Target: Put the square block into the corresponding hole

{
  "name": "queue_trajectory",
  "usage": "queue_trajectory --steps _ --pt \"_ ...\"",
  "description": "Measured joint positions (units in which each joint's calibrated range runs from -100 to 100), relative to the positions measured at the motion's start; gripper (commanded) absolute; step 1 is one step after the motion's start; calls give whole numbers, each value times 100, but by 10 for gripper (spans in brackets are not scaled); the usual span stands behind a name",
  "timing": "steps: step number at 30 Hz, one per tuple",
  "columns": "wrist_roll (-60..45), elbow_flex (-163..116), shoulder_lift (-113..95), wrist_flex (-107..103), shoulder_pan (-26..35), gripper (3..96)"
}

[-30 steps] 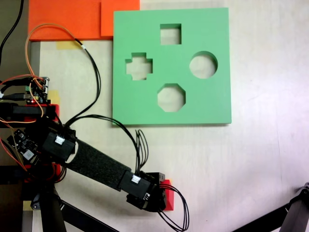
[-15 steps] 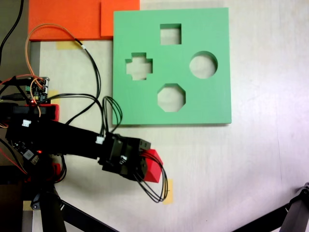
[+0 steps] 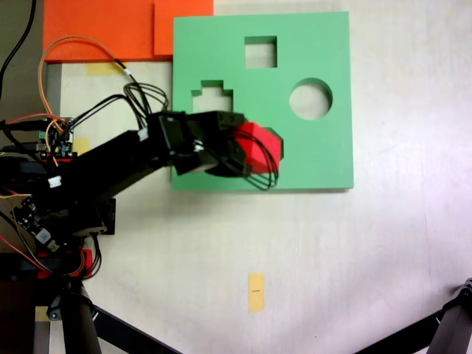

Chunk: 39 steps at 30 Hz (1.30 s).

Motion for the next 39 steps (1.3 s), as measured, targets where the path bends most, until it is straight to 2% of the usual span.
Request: queue_trajectory --steps 9,19,39 --pt "269 1401 1765 -20 742 208" --pt "757 2028 3010 -39 1236 208" --pt "1460 2303 4241 186 1377 209"
